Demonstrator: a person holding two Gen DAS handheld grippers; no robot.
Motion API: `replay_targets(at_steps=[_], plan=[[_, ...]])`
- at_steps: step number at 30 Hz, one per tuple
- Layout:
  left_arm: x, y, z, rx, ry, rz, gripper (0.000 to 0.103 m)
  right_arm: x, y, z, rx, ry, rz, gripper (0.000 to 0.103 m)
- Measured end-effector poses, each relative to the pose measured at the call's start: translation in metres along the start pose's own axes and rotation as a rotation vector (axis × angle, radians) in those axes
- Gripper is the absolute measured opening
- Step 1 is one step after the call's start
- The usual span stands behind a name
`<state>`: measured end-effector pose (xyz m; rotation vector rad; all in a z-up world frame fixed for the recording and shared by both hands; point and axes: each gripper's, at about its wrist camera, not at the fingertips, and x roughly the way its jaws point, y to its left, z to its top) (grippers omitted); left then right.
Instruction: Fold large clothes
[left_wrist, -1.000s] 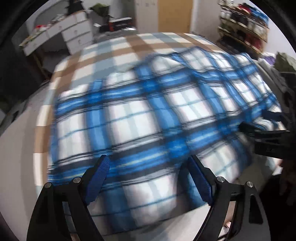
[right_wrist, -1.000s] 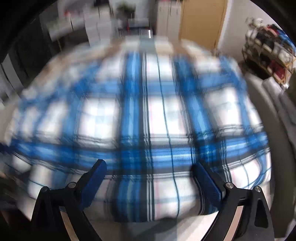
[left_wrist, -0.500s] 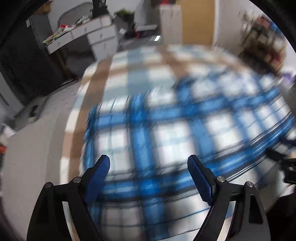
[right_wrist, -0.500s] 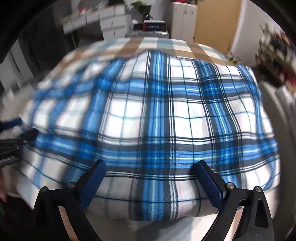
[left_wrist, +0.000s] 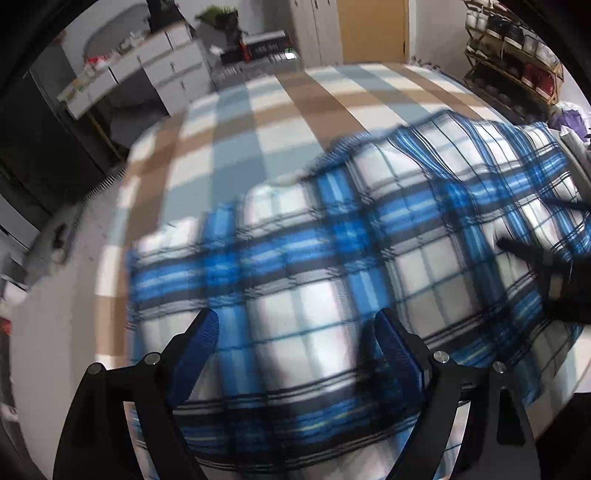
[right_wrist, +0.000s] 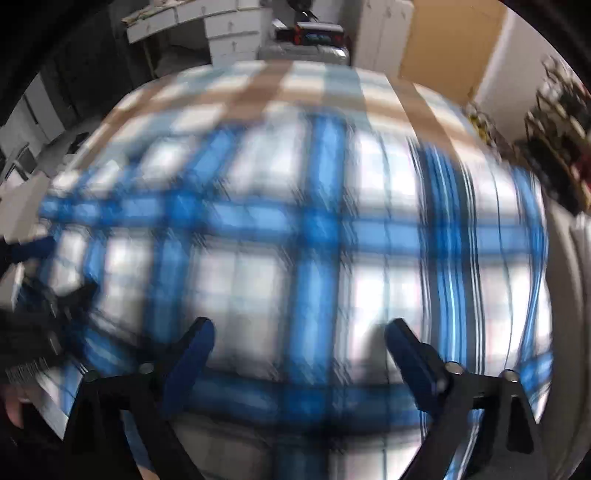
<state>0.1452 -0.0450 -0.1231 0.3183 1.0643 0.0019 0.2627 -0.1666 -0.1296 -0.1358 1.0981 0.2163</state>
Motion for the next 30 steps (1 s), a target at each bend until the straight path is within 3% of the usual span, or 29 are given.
replay_targets(at_steps=[3, 5, 7, 10, 12, 15, 17, 19, 23, 26, 30], plan=[[0.002, 0.014, -0.007, 0.018, -0.006, 0.058, 0.084, -0.010, 0.023, 0.033, -0.062, -0.108, -0.057, 0.100], [0.010, 0.025, -0.008, 0.000, 0.016, 0.029, 0.084, 0.014, 0.031, 0.050, -0.083, -0.043, -0.062, 0.100], [0.011, 0.039, -0.010, -0.059, 0.031, -0.024, 0.084, 0.054, 0.036, 0.053, -0.048, 0.097, -0.018, 0.099], [0.006, 0.051, -0.009, -0.120, 0.015, -0.060, 0.084, 0.058, 0.031, 0.055, -0.025, 0.106, 0.028, 0.102], [0.002, 0.052, -0.007, -0.136, -0.012, -0.076, 0.084, 0.045, 0.021, 0.065, -0.020, 0.054, 0.042, 0.098], [0.011, 0.047, -0.003, -0.119, 0.005, -0.090, 0.084, 0.032, 0.017, 0.061, -0.047, 0.007, -0.032, 0.100], [0.017, 0.043, -0.006, -0.090, 0.026, -0.063, 0.084, 0.046, 0.021, 0.047, -0.143, 0.132, -0.179, 0.098], [0.011, 0.045, -0.012, -0.083, 0.016, -0.057, 0.084, 0.038, 0.019, 0.042, -0.220, 0.105, -0.163, 0.098], [0.009, 0.048, -0.016, -0.107, 0.020, -0.069, 0.084, -0.009, -0.016, 0.032, -0.228, -0.010, -0.206, 0.099], [0.011, 0.048, -0.016, -0.119, 0.029, -0.069, 0.084, -0.025, -0.063, 0.034, -0.118, -0.051, -0.233, 0.099], [0.012, 0.046, -0.015, -0.111, 0.035, -0.050, 0.084, -0.007, -0.105, 0.030, 0.031, 0.038, -0.226, 0.099]])
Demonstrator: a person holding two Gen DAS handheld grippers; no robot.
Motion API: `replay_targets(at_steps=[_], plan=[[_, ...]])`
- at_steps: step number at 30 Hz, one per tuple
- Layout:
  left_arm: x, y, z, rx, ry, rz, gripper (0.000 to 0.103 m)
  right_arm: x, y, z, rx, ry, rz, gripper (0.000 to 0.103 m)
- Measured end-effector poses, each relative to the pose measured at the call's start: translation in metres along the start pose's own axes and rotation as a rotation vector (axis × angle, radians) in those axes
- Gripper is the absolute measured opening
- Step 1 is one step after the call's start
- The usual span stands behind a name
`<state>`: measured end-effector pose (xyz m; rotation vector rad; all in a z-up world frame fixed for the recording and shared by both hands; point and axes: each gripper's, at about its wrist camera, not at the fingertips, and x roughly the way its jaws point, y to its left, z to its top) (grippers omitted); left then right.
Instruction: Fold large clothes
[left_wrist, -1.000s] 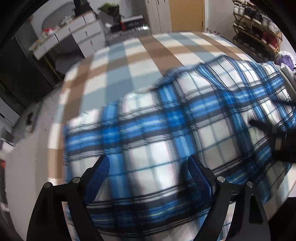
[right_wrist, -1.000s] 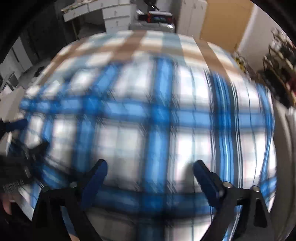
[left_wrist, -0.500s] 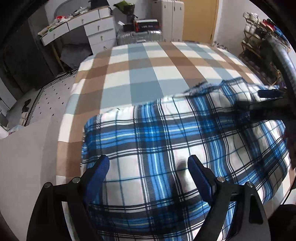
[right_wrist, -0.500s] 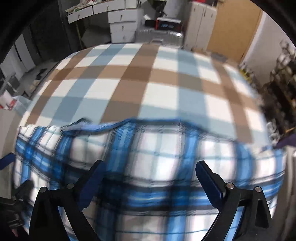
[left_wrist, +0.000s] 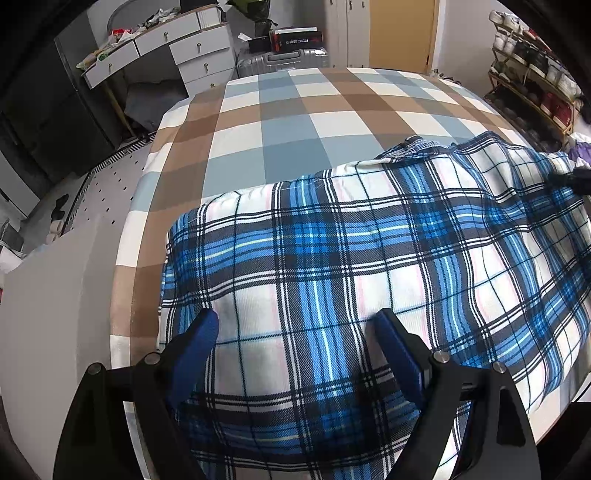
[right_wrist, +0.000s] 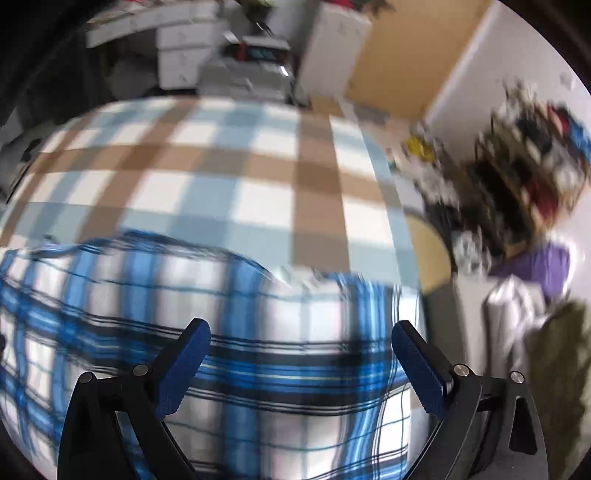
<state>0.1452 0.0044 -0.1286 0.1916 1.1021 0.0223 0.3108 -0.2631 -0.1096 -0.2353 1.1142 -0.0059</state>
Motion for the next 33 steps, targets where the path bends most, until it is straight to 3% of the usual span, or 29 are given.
replay_targets(at_steps=[3, 7, 9, 12, 14, 18, 22, 23, 26, 29, 30, 31, 33], plan=[[0.001, -0.001, -0.001, 0.008, -0.002, 0.004, 0.084, 0.050, -0.011, -0.005, 0.046, 0.124, 0.086, 0.100], [0.002, 0.001, -0.002, 0.012, 0.000, -0.007, 0.084, 0.074, -0.032, -0.004, 0.158, 0.142, 0.209, 0.103], [0.002, 0.002, -0.001, 0.008, 0.005, -0.013, 0.084, 0.060, -0.034, -0.002, 0.184, 0.118, 0.166, 0.100], [0.003, 0.001, 0.000, 0.008, 0.010, -0.004, 0.084, 0.027, -0.023, 0.002, 0.182, -0.002, 0.237, 0.099], [0.003, -0.001, 0.001, 0.011, 0.011, 0.007, 0.084, 0.028, -0.010, 0.009, 0.142, -0.004, 0.188, 0.099], [0.003, 0.000, 0.000, 0.010, 0.009, -0.003, 0.084, 0.080, 0.002, 0.017, 0.117, 0.123, 0.131, 0.103], [0.004, 0.003, -0.001, 0.009, 0.014, -0.021, 0.084, 0.082, -0.004, 0.024, 0.111, 0.137, 0.128, 0.103], [0.004, 0.004, -0.001, 0.008, 0.016, -0.022, 0.084, 0.075, -0.006, 0.025, 0.103, 0.114, 0.117, 0.098], [0.004, 0.002, 0.000, 0.009, 0.019, -0.014, 0.084, 0.047, -0.016, 0.020, 0.086, 0.051, 0.153, 0.098], [0.004, 0.000, 0.000, 0.015, 0.017, -0.003, 0.085, 0.027, -0.039, -0.003, 0.136, 0.026, 0.184, 0.098], [0.004, 0.000, 0.000, 0.016, 0.017, -0.003, 0.085, 0.018, -0.048, -0.013, 0.158, -0.019, 0.189, 0.098], [0.004, 0.000, 0.000, 0.013, 0.019, -0.003, 0.085, 0.010, -0.053, -0.024, 0.152, -0.061, 0.159, 0.098], [0.004, 0.000, 0.000, 0.012, 0.021, -0.002, 0.085, 0.007, -0.052, -0.039, 0.084, -0.049, 0.102, 0.098]])
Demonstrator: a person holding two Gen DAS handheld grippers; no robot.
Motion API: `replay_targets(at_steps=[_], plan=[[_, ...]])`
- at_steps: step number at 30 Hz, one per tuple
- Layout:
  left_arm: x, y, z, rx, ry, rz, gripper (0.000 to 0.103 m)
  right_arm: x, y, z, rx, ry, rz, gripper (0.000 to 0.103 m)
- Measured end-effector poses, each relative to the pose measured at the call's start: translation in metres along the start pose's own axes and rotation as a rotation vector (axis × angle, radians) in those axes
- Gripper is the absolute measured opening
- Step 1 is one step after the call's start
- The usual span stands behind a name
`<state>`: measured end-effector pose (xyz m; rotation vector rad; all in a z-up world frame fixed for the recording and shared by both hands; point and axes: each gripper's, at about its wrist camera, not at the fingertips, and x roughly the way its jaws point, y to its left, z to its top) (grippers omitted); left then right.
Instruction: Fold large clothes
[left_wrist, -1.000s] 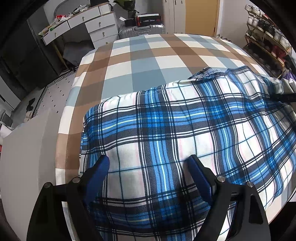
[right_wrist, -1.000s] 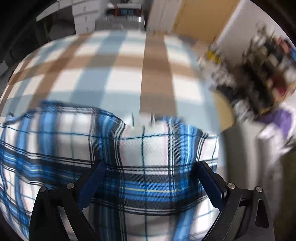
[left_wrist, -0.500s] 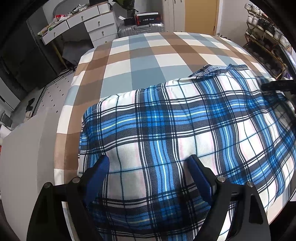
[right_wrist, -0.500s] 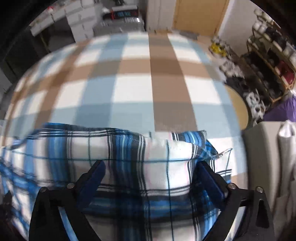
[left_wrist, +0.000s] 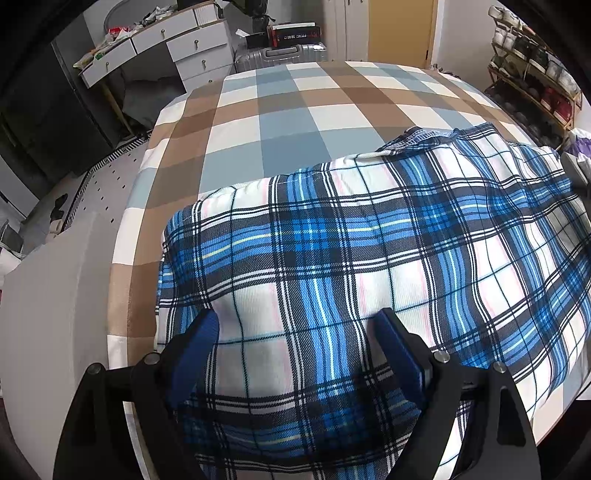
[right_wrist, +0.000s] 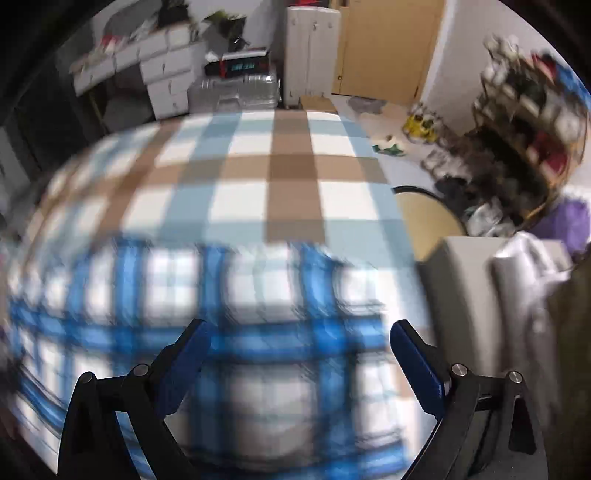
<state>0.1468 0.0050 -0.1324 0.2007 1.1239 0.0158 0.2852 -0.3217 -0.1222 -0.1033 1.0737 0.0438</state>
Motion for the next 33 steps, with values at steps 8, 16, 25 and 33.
replay_targets(at_steps=[8, 16, 25, 33], plan=[[0.003, 0.007, -0.001, -0.033, -0.002, -0.013, 0.092, 0.018, -0.019, -0.028, 0.068, 0.093, 0.116, 0.048], [0.006, 0.012, -0.002, -0.066, 0.006, -0.045, 0.095, -0.042, 0.023, -0.067, -0.016, 0.052, 0.184, 0.042], [-0.047, 0.013, -0.019, 0.001, -0.125, -0.149, 0.093, -0.050, 0.070, -0.099, -0.047, -0.036, 0.051, 0.046], [-0.010, -0.011, -0.044, 0.161, 0.056, -0.032, 0.095, -0.034, 0.173, -0.116, -0.340, -0.006, 0.070, 0.049]])
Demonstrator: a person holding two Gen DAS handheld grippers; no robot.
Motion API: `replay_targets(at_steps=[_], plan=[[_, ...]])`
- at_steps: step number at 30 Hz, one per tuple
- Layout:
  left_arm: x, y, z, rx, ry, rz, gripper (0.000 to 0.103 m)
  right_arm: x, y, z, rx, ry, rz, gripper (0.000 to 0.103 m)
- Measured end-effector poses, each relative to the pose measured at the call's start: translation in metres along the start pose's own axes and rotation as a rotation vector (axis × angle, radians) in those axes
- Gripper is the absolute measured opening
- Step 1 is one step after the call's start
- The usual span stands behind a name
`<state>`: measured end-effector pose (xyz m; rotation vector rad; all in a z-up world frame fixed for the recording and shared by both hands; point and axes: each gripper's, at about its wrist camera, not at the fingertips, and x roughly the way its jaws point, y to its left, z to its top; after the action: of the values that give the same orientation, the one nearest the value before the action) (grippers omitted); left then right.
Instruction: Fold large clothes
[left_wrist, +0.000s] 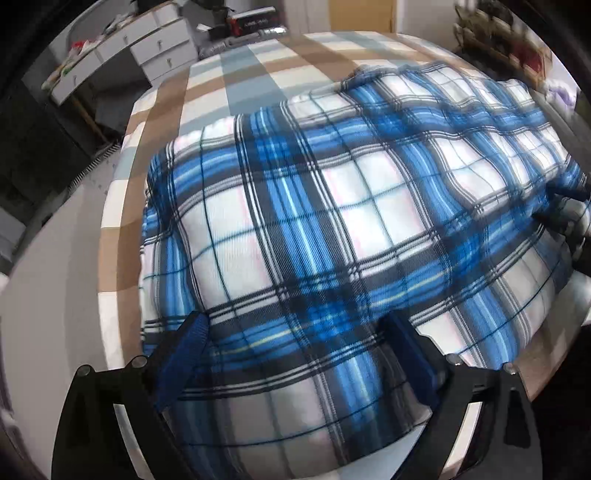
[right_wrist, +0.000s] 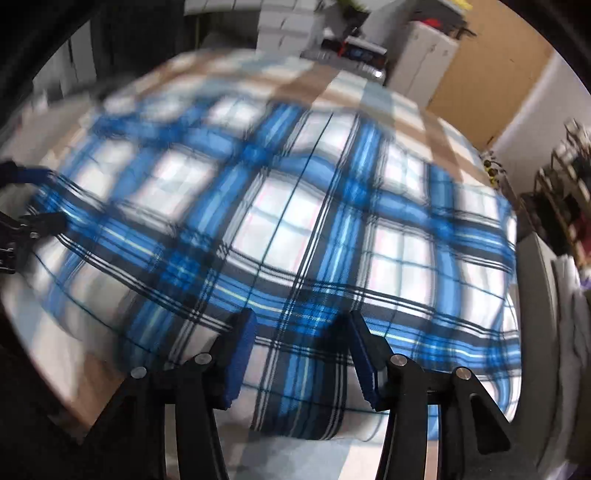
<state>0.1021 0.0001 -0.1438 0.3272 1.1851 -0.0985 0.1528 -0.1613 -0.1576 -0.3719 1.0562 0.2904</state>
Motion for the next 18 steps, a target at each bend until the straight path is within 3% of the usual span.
replay_targets(at_steps=[2, 4, 6, 8, 10, 12, 15, 18], plan=[[-0.005, 0.001, 0.001, 0.016, 0.009, 0.037, 0.095, 0.004, -0.012, -0.002, 0.087, -0.013, 0.026, 0.062], [-0.018, 0.005, -0.003, 0.020, -0.018, 0.069, 0.095, 0.006, -0.025, -0.007, 0.184, -0.046, 0.083, 0.063], [-0.042, 0.017, -0.012, -0.011, -0.086, 0.107, 0.095, 0.003, -0.030, -0.009, 0.203, -0.066, 0.110, 0.064], [-0.063, 0.031, -0.025, -0.094, -0.144, 0.124, 0.095, -0.003, -0.035, -0.008, 0.232, -0.094, 0.126, 0.067], [-0.076, 0.049, -0.046, -0.240, -0.170, 0.087, 0.095, -0.009, -0.039, -0.007, 0.260, -0.118, 0.144, 0.069], [-0.082, 0.061, -0.067, -0.398, -0.158, -0.045, 0.095, -0.012, -0.040, -0.004, 0.268, -0.129, 0.172, 0.070], [-0.076, 0.066, -0.098, -0.617, -0.108, -0.364, 0.094, -0.011, -0.034, -0.001, 0.228, -0.118, 0.189, 0.071], [-0.057, 0.055, -0.114, -0.764, -0.044, -0.560, 0.094, -0.017, -0.029, -0.002, 0.194, -0.132, 0.207, 0.071]])
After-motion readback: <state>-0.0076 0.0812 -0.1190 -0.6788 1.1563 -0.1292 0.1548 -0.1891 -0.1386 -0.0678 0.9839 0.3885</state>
